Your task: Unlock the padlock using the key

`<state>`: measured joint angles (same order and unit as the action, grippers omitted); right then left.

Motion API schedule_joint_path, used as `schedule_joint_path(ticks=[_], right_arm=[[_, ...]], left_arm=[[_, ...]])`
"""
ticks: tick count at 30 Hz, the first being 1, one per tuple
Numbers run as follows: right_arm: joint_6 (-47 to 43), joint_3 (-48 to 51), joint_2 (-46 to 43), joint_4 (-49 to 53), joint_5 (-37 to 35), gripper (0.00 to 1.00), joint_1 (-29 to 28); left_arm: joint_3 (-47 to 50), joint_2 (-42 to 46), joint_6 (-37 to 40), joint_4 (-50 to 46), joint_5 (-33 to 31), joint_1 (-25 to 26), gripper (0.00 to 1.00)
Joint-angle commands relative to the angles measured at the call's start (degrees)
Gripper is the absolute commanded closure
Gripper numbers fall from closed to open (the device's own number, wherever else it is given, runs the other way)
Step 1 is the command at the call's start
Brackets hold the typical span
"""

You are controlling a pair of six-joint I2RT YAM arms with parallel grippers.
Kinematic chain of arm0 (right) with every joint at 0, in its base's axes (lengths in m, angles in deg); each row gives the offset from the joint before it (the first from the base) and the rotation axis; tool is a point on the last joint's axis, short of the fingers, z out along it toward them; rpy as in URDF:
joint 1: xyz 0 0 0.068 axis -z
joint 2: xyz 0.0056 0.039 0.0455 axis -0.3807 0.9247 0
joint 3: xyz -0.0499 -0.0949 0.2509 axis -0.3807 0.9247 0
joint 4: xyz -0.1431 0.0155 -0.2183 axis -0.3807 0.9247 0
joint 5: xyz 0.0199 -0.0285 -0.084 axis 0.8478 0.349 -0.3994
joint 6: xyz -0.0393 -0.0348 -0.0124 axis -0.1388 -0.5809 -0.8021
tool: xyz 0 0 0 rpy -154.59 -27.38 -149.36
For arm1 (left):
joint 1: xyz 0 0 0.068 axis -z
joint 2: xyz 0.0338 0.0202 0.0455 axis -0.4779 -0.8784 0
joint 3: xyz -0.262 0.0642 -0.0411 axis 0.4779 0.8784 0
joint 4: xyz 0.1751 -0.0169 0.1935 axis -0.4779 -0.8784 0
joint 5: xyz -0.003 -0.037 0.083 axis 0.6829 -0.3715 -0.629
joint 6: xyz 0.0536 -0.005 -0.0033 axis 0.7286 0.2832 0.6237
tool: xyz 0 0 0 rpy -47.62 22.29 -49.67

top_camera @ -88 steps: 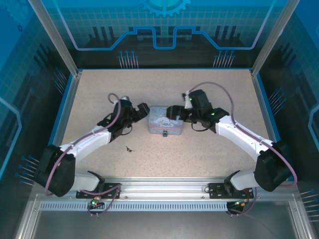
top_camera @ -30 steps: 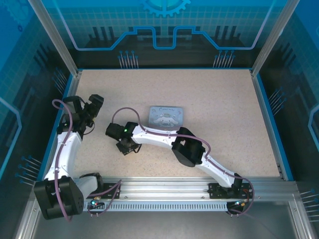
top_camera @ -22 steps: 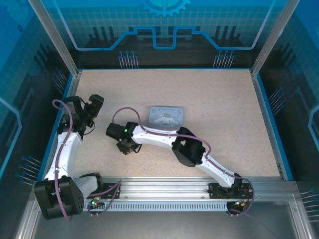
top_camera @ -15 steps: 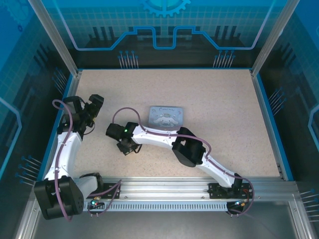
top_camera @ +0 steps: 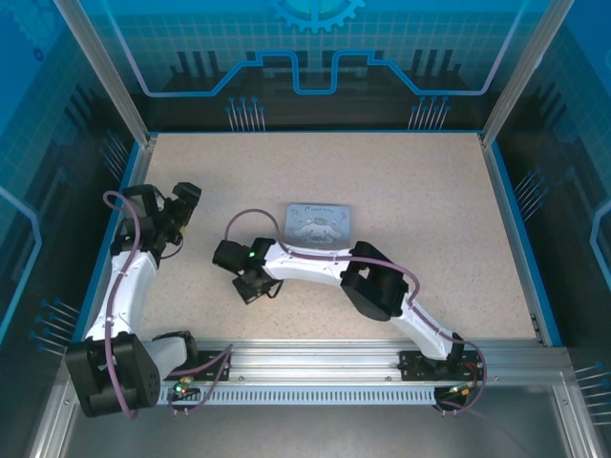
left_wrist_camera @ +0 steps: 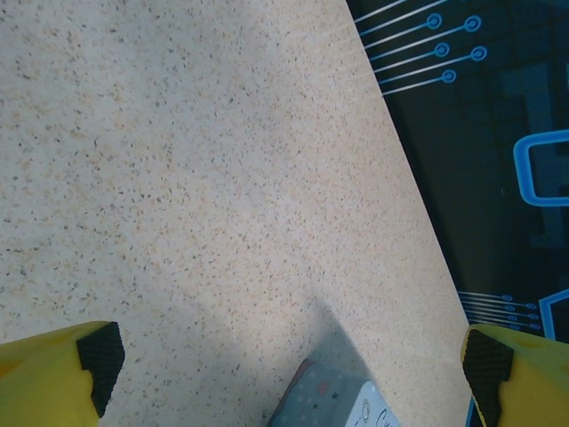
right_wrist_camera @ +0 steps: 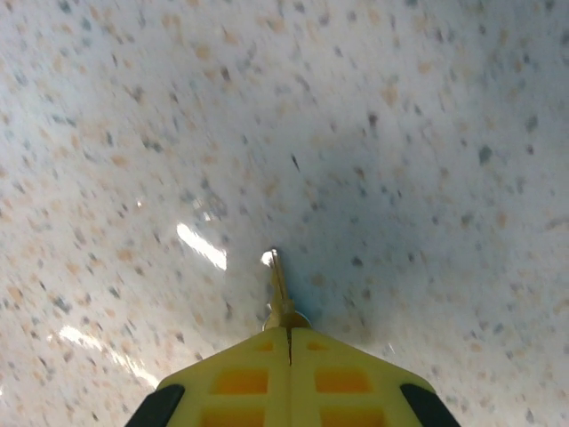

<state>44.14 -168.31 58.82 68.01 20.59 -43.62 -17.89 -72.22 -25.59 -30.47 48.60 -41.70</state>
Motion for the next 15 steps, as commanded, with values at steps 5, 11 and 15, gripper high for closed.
schedule_joint_path(ticks=[5, 11, 15], right_arm=[[-0.7, 11.3, -13.2, -5.4, 1.5, 1.00, 3.8], [-0.3, 22.6, -19.1, -8.4, 1.5, 1.00, 4.8], [0.8, 30.8, -24.8, -9.9, 1.6, 1.00, 4.9]], left_arm=[[3.7, -1.1, 3.0, -0.4, 2.9, 6.9, 0.01], [7.1, -3.8, -0.7, 5.0, 2.6, 15.2, 0.01], [7.1, -5.0, -1.6, 6.0, 0.8, 19.7, 0.01]])
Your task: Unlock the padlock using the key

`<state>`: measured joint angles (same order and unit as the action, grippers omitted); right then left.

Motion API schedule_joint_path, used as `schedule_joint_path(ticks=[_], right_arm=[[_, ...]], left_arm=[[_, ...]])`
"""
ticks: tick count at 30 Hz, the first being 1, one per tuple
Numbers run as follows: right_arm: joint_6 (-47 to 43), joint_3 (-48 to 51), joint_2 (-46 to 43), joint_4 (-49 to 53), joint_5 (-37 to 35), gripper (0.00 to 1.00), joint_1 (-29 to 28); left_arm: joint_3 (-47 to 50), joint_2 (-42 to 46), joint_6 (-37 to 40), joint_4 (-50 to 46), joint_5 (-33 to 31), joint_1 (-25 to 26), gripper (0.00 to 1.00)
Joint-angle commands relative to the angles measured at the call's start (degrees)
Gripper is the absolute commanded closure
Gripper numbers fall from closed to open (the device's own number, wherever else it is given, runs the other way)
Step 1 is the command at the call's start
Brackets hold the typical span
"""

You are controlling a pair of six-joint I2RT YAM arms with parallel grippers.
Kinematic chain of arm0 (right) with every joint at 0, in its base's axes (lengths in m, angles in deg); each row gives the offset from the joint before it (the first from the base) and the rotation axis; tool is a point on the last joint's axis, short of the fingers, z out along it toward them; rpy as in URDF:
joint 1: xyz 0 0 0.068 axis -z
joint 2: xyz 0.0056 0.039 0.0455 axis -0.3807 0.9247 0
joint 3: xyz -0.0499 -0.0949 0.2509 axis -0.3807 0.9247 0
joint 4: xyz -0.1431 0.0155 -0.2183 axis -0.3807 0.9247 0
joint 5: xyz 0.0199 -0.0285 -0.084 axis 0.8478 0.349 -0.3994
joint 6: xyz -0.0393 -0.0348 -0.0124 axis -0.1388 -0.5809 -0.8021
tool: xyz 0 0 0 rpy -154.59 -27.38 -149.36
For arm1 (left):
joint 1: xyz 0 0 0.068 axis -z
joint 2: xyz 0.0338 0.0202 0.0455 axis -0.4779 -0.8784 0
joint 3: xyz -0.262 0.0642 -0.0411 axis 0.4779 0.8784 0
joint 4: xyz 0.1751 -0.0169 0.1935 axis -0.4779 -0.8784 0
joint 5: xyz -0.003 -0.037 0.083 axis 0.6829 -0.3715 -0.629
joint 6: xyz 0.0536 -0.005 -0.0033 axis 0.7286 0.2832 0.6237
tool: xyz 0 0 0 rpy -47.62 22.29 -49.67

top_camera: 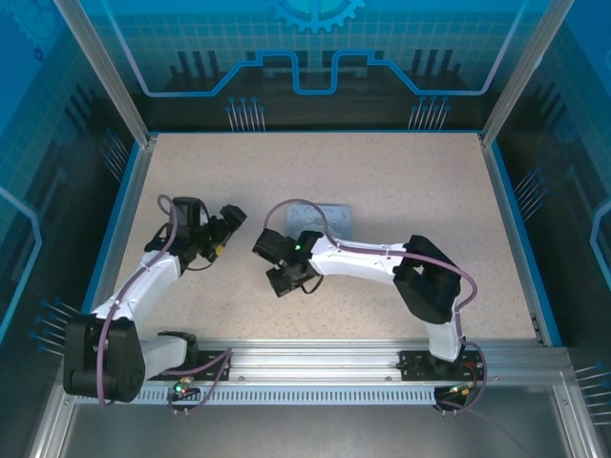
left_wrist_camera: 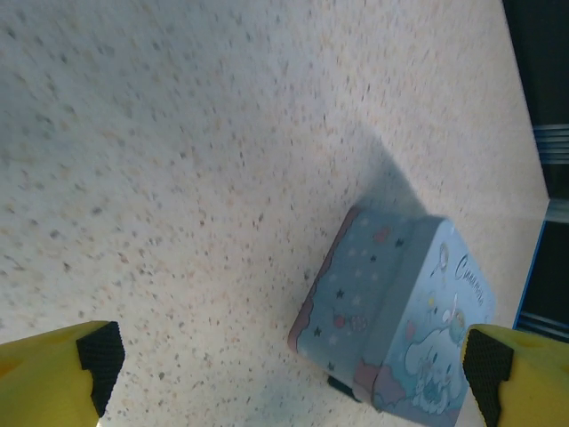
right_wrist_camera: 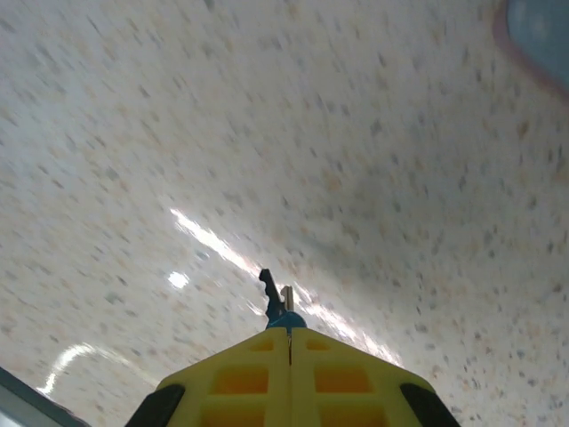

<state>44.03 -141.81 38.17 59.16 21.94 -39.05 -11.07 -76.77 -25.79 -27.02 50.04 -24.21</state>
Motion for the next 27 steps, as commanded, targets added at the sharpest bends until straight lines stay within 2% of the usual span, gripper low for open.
schedule_joint_path(ticks=[1, 11, 19, 27], right_arm=[[1.2, 6.3, -5.7, -1.3, 0.3, 1.00, 0.4], [6.2, 22.9, -23.3, -3.0, -4.9, 1.00, 0.7], [7.2, 28.2, -33.3, -11.4, -6.4, 1.00, 5.1], [6.8, 33.7, -44.7, -23.8, -5.5, 1.00, 11.1]], left_arm=[[0.3, -0.5, -1.5, 2.6, -1.1, 3.0, 0.01], [1.9, -0.2, -3.4, 4.9, -2.7, 10.7, 0.01], [1.9, -2.2, -8.4, 10.6, 1.1, 16.6, 0.01], [-0.2, -7.1, -17.3, 20.4, 4.0, 23.7, 0.05]])
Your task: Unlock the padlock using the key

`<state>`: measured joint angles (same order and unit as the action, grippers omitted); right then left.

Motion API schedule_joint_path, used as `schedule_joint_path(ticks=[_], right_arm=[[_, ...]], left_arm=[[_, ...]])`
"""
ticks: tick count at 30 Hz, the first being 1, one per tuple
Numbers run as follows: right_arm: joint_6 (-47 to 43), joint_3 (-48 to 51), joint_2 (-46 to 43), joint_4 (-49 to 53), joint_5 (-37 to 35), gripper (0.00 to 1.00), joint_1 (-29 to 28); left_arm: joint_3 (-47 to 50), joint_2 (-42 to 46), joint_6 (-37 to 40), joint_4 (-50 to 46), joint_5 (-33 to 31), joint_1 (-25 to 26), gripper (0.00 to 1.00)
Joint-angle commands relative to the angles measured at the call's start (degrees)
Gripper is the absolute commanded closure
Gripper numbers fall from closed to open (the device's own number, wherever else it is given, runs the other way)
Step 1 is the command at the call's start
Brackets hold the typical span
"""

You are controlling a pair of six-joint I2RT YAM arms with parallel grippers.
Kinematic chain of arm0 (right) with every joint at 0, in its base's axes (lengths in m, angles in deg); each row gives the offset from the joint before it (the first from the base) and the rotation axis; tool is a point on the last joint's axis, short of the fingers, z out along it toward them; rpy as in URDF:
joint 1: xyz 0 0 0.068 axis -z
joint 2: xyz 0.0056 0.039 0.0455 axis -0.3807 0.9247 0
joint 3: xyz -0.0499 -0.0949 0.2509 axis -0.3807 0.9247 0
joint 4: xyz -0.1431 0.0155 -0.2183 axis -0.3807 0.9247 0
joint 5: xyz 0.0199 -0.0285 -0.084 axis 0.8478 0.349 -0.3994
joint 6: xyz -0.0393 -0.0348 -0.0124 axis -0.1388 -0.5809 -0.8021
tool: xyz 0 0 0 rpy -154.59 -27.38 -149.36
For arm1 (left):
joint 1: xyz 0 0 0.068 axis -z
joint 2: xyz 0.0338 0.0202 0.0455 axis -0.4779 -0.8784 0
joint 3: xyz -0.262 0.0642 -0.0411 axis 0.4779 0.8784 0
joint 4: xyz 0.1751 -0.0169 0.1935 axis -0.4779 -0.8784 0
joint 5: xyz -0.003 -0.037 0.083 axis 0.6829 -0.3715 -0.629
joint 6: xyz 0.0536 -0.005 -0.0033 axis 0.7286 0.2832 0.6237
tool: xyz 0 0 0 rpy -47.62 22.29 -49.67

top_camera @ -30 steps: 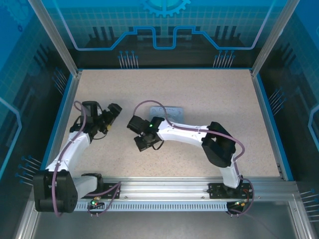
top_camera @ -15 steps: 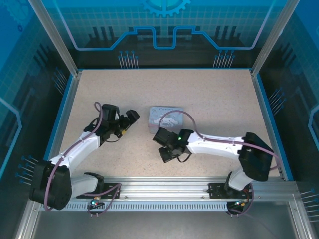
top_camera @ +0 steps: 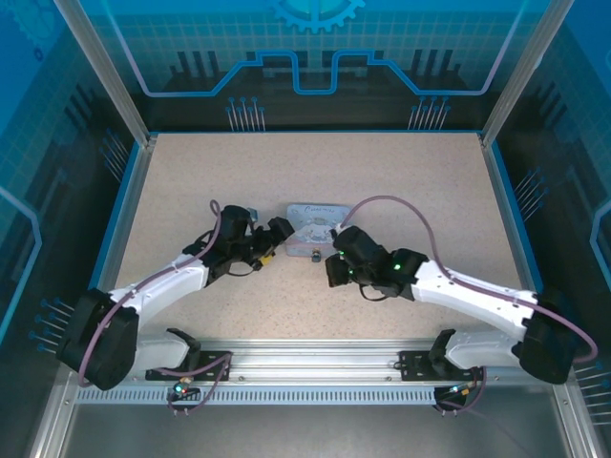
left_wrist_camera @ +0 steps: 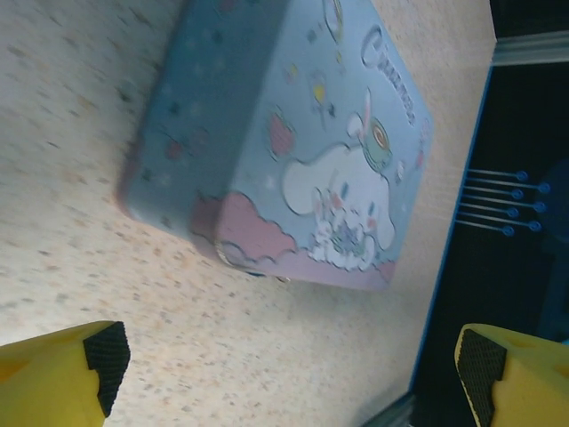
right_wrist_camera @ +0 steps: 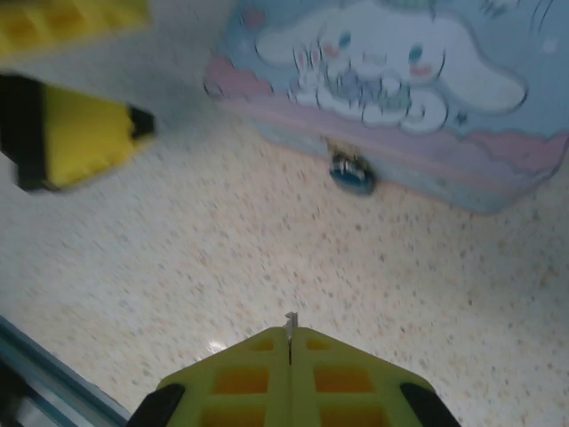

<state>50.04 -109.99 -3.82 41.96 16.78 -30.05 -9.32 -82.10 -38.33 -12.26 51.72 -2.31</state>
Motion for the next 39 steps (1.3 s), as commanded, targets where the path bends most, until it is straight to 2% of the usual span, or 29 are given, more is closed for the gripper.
schedule_joint_path(ticks=[1, 3, 9, 14, 19, 20, 22, 23, 24, 31, 39], right_arm=[[1.1, 1.9, -3.1, -6.7, 0.7, 1.00, 3.4], [1.0, 1.2, -3.2, -5.4, 2.4, 1.00, 5.2], [0.7, 1.7, -2.8, -0.8, 5.8, 1.00, 5.1], [2.1, 5.2, -0.3, 0.1, 6.7, 1.00, 1.4], [2.3, 5.4, 7.3, -1.1, 6.4, 1.00, -2.6], [1.8, 4.9, 9.0, -1.1, 6.1, 0.90, -2.8], [1.3, 3.8, 11.2, -0.6, 4.7, 0.63, -2.9], [0.9, 3.1, 11.9, -0.1, 3.9, 0.54, -2.9], [0.6, 2.4, 12.3, 0.5, 3.1, 0.49, -2.9], [-0.2, 1.0, 12.7, 3.6, 2.4, 0.44, -3.0], [-2.7, -0.4, 17.3, 6.3, 2.9, 0.43, -6.5]], left_arm=[[-2.5, -2.3, -5.3, 6.1, 2.3, 2.3, 0.06], [-3.8, -3.1, -5.7, 5.9, 1.8, 3.1, 0.05], [-6.1, -2.9, -3.3, 1.6, -1.1, 3.3, 0.04], [-5.5, -2.5, -3.1, 0.7, -2.0, 3.3, 0.02], [-4.3, -2.5, -3.2, 1.1, -2.5, 3.2, 0.02], [-4.2, -2.5, -3.2, 1.1, -2.5, 3.3, 0.02], [-4.2, -2.4, -3.0, 0.8, -2.5, 3.3, 0.02], [-4.4, -2.1, -2.8, 0.4, -2.7, 3.3, 0.02], [-4.7, -1.9, -2.4, -0.2, -2.8, 3.2, 0.02], [-5.5, -1.0, -0.8, -2.1, -3.6, 2.8, 0.01], [-4.3, -0.4, -0.9, -2.2, -3.3, 1.4, 0.01]])
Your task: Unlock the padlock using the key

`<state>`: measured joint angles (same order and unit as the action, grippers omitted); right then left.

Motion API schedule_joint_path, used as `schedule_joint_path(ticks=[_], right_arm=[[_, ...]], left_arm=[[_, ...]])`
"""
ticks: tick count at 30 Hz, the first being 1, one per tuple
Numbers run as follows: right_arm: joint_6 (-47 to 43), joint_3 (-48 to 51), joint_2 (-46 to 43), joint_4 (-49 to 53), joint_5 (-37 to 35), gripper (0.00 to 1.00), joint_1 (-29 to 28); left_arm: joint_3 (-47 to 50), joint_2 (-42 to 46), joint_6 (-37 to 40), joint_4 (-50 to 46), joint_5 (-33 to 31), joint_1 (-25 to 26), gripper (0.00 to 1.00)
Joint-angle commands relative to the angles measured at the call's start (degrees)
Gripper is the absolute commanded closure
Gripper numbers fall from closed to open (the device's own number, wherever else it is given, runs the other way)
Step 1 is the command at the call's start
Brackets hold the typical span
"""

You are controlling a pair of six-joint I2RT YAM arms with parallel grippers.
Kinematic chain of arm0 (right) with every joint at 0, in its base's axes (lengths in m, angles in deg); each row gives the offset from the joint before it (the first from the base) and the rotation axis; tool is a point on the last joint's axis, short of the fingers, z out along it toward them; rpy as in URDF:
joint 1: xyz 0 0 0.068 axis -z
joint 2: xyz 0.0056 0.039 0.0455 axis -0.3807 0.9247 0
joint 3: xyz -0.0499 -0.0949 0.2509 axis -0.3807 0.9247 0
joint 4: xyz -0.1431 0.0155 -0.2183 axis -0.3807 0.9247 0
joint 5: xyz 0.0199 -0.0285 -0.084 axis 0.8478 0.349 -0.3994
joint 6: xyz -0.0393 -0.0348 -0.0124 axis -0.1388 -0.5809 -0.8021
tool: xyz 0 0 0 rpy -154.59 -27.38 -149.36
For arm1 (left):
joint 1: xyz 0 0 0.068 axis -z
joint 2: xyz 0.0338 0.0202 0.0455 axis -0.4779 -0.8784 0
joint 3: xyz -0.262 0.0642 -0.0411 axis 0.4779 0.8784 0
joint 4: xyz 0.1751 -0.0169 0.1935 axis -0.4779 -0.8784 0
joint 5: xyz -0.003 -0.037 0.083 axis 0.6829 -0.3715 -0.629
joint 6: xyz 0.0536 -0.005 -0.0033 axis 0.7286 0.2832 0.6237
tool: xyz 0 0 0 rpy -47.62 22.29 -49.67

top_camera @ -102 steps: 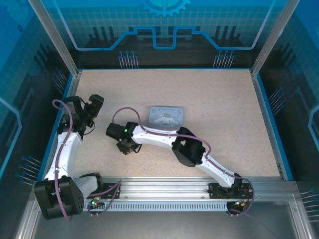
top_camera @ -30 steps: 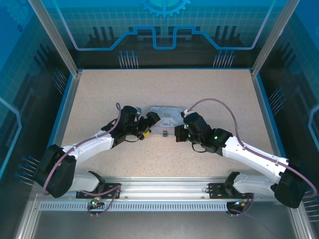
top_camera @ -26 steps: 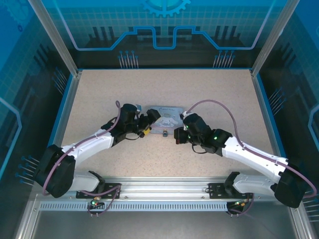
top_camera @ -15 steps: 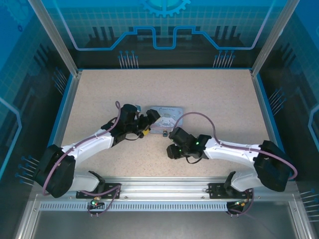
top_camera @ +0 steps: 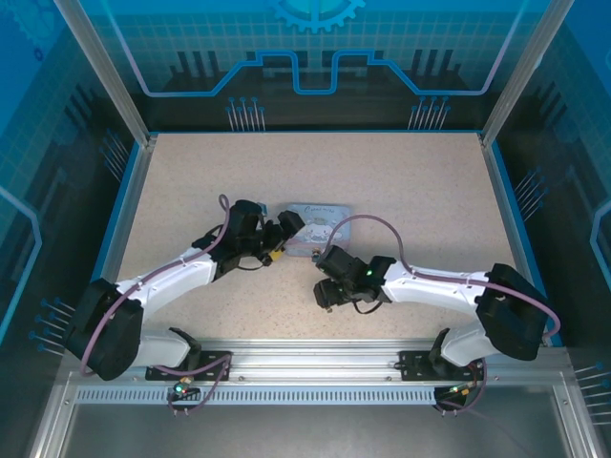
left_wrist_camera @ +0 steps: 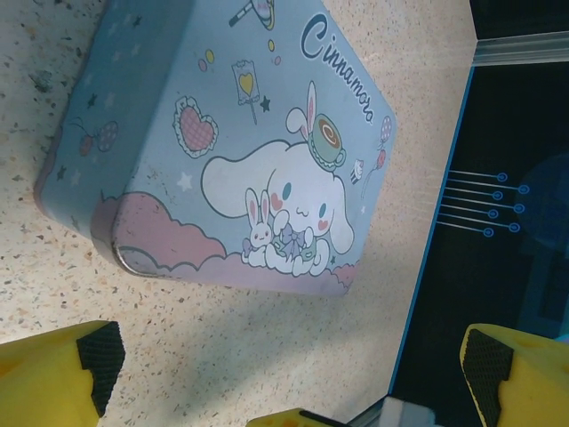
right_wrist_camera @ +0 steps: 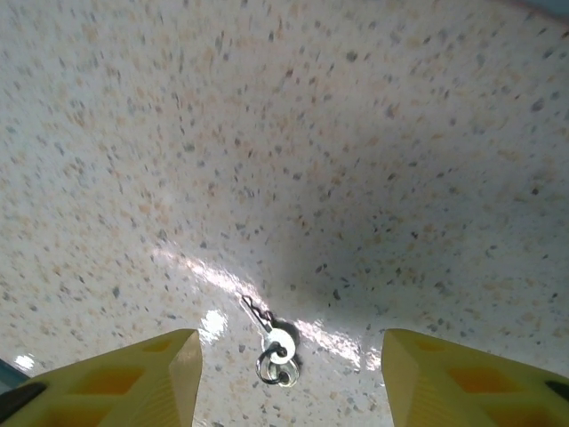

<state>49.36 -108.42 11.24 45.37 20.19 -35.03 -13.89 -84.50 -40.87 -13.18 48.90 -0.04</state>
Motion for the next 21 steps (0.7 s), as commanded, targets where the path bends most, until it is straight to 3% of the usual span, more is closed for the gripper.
schedule_joint_path(ticks=[1, 8, 21], right_arm=[[-2.7, -2.5, 3.3, 3.5, -0.9, 0.43, -2.0], [-4.3, -5.5, 9.4, 5.4, -1.8, 0.51, -3.8], [-3.9, -5.1, 11.0, 6.2, -2.0, 0.60, -5.0]], left_arm=[[0.4, 2.3, 1.5, -1.3, -0.4, -1.4, 0.01], [1.8, 5.4, 1.8, -2.7, 0.0, -4.7, 0.01], [1.9, 5.6, 1.6, -2.5, 0.4, -5.5, 0.01]])
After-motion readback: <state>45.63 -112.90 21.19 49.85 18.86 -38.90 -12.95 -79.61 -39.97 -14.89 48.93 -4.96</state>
